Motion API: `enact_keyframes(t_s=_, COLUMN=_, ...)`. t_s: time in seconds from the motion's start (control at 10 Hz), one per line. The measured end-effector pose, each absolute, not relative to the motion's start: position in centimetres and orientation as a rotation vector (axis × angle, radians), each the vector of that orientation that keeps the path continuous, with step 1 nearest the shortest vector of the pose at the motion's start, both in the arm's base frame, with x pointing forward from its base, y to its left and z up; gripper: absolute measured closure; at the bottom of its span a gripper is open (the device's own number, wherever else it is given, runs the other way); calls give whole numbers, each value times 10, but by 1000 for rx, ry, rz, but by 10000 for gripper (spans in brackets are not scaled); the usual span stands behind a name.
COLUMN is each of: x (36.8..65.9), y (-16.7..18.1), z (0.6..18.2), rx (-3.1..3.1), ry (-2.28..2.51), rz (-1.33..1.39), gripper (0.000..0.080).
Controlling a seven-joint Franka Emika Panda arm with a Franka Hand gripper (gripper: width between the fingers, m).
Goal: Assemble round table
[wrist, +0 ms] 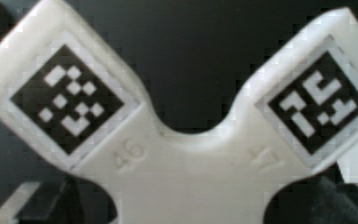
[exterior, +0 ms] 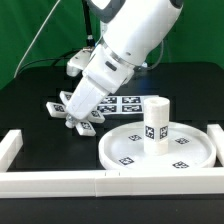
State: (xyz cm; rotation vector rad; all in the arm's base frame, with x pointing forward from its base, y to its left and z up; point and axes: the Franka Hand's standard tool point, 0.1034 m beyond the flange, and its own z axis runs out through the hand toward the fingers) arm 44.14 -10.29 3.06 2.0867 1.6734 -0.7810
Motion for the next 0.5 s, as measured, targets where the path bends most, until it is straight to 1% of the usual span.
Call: enact_keyframes(t_s=0.5, x=437, y=-102, z=21, rx=2081, ry=1686, rz=-793, gripper=150)
